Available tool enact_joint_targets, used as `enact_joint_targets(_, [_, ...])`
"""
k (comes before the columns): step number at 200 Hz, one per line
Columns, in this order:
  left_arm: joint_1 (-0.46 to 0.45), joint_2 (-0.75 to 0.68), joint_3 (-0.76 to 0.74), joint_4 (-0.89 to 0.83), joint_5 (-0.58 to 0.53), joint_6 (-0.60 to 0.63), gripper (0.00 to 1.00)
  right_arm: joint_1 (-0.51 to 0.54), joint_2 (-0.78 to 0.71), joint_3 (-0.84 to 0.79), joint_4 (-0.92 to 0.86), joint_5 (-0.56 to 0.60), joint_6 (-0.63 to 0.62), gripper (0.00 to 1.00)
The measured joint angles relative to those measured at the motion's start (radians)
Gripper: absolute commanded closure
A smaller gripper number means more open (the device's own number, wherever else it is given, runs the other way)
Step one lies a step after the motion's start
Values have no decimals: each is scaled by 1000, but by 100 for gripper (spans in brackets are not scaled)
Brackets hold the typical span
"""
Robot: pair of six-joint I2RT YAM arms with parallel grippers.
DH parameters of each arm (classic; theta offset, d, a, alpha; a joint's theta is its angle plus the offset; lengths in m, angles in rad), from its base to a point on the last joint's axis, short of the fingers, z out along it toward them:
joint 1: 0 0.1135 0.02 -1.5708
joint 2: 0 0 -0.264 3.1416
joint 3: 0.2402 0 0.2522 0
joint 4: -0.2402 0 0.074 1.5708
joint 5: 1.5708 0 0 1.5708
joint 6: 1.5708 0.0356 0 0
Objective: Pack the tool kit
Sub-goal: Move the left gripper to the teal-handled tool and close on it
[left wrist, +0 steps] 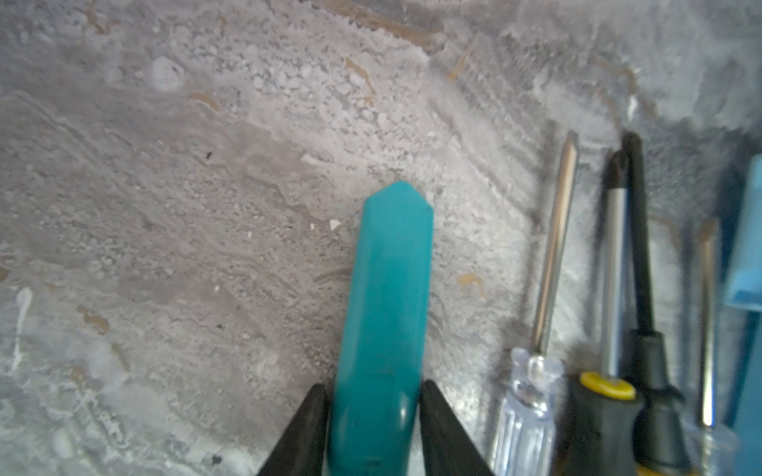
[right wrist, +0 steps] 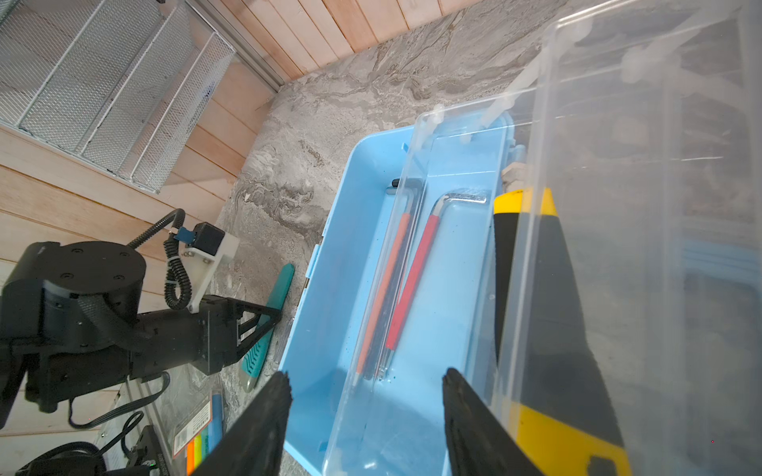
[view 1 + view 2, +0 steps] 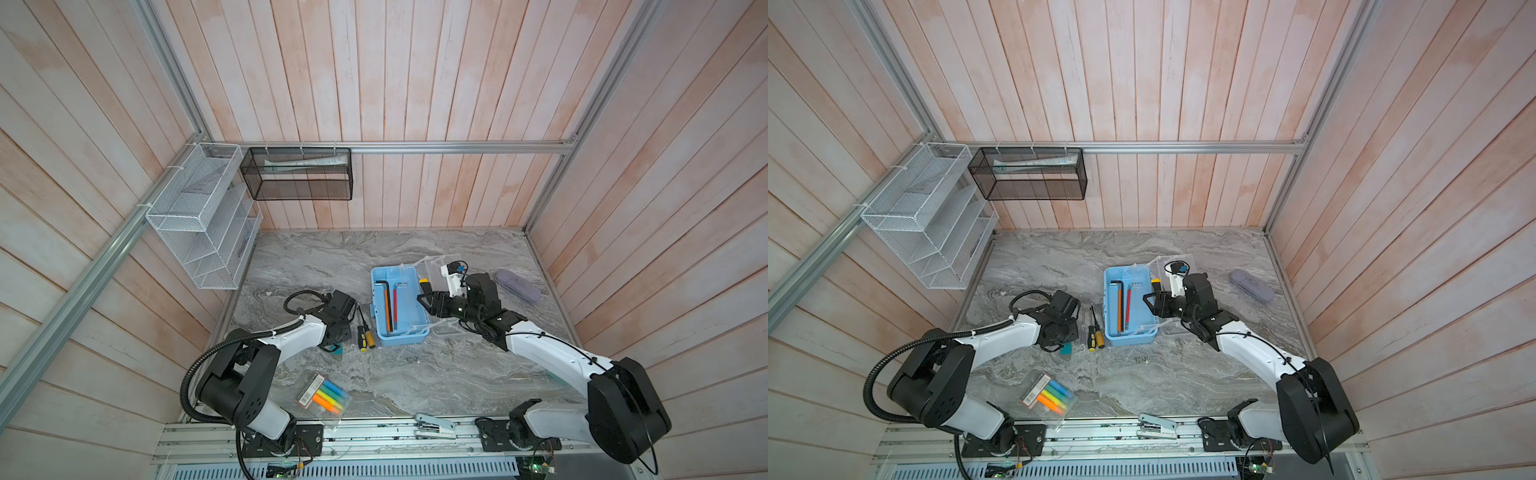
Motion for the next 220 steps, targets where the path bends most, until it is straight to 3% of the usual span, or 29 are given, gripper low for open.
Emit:
enact_joint_targets(124, [2,1,10,-4,5,12,78,0,51,27,30,-1,0,40])
enact_joint_targets(186, [4,-123,31,-49,51,22,80,-1,82,48,44,-7,0,40])
enact_joint_targets(220, [4,-204,48,-55,128,16,81,-12,83,50,44,-22,8,41])
